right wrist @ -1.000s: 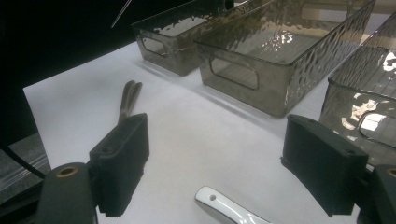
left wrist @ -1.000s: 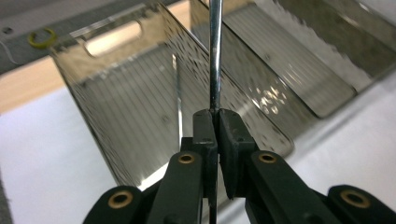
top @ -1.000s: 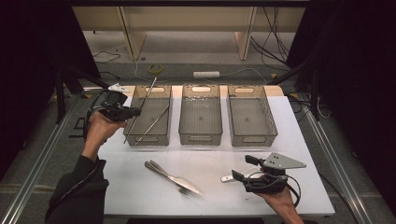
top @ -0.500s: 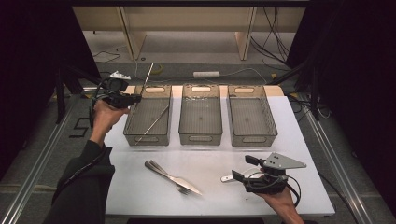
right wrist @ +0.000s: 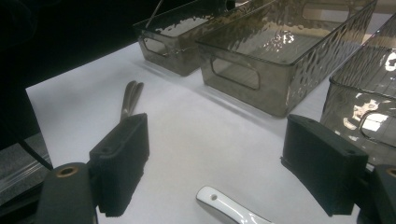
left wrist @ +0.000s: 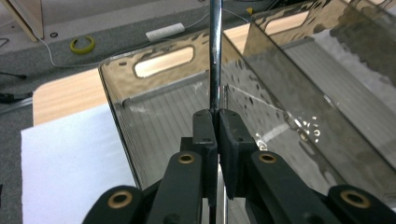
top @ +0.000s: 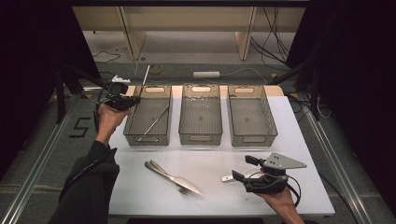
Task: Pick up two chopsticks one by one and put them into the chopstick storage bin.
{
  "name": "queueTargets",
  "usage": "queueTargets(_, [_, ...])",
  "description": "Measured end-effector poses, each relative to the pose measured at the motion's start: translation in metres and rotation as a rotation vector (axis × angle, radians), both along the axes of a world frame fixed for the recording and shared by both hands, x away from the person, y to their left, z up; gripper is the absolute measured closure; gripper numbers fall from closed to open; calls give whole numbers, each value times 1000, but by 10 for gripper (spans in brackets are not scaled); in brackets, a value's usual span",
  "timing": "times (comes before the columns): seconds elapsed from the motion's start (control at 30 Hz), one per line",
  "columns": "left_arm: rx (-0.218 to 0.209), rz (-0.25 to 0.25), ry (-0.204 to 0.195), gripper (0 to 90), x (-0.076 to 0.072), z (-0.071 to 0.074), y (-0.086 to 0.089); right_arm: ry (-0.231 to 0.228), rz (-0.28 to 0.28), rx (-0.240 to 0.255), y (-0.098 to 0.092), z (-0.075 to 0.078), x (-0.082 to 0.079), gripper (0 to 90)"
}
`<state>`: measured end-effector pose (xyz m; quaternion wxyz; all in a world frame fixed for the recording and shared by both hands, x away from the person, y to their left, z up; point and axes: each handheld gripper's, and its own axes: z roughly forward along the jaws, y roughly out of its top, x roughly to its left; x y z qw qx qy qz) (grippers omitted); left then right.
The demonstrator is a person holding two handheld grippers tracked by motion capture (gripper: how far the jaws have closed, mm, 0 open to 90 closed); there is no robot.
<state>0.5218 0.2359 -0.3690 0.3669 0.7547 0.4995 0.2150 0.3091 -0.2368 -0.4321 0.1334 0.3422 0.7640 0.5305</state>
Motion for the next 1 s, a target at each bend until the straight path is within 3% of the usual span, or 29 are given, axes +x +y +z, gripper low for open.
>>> queueTargets(0.47, [-6, -1, -4, 852, -1, -18, -1, 1, 0, 0, 0, 0, 0, 237])
queueTargets(1.0, [-4, 7, 37, 848, 0, -38, 1, 2, 1, 0, 0, 0, 0, 237])
